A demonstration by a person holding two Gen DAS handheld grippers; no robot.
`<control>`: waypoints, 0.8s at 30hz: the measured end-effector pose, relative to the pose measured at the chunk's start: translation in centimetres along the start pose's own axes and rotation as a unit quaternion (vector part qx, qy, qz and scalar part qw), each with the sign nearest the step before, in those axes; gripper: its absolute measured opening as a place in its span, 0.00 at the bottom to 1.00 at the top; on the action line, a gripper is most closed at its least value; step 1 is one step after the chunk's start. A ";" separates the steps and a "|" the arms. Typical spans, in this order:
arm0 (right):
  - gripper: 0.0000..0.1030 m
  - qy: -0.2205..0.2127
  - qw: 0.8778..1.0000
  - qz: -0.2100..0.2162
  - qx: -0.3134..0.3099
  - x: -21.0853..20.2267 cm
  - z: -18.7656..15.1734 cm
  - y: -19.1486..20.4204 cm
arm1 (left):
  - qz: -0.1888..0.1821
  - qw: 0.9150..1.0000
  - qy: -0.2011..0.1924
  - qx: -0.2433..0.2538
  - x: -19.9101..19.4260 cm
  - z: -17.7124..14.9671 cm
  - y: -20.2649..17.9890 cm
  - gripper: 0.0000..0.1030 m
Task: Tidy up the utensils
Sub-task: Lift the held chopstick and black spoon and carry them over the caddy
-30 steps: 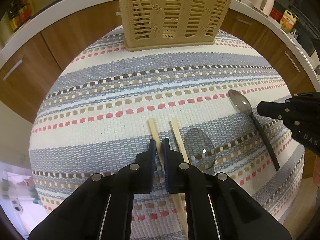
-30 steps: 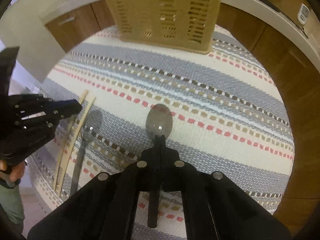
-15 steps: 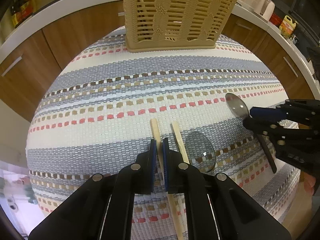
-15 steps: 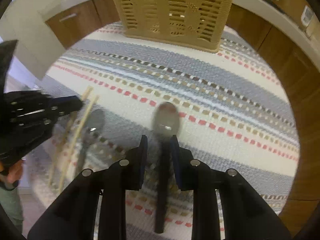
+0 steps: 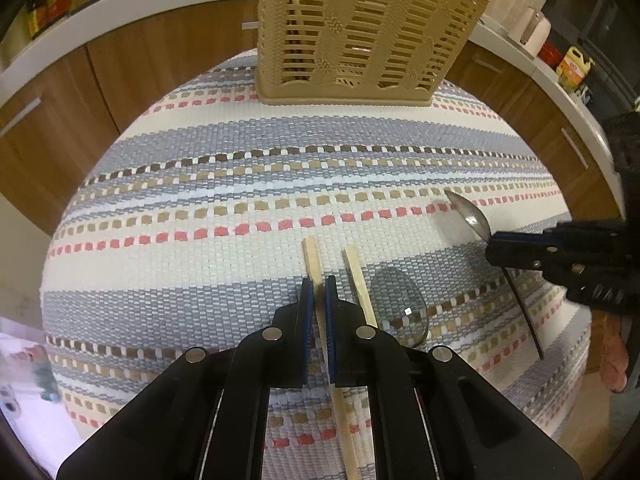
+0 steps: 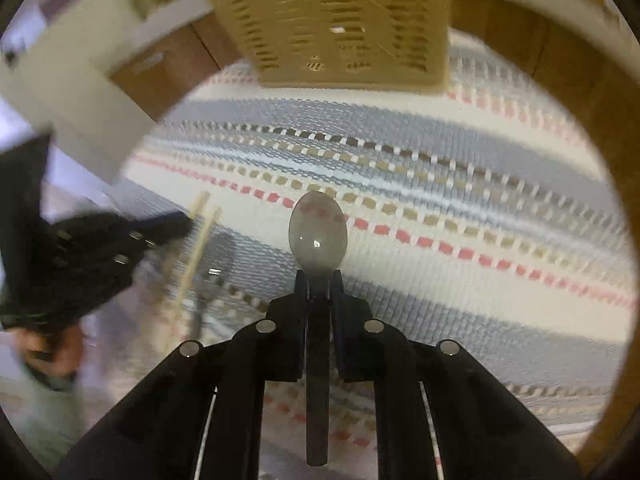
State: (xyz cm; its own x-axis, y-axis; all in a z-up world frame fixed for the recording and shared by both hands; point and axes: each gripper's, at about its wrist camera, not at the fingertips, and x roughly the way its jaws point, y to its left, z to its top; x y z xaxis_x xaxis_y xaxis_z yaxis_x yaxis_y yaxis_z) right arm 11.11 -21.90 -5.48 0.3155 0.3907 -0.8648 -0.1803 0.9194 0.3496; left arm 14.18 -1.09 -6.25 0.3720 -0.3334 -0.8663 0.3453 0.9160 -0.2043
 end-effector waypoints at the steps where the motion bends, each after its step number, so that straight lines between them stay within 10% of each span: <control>1: 0.09 0.002 0.999 0.023 0.023 -0.2 -0.1 -1.1 | -0.005 1.000 0.000 -0.004 0.0 0.0 0.2 0.04; 8: 0.09 -0.018 0.997 0.035 0.066 -1.8 -1.0 -4.9 | 0.005 1.000 -0.001 0.000 0.0 -0.1 -0.1 0.04; 18: 0.09 -0.059 0.989 -0.131 -0.029 -4.6 -0.9 -2.4 | 0.019 1.000 -0.003 0.001 -0.2 0.9 0.1 0.00; 24: 0.09 -0.046 0.986 -0.156 -0.040 -2.4 0.4 -1.9 | -0.022 0.999 0.022 -0.016 0.1 2.2 1.0 0.00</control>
State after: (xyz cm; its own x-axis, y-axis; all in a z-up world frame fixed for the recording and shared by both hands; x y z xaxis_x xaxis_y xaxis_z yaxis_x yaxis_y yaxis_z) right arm 11.02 -24.55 -3.89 0.4490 0.0948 -0.8885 -0.1328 0.9904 0.0386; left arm 16.43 -0.68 -5.52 0.3192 -0.3637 -0.8751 0.3332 0.9075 -0.2556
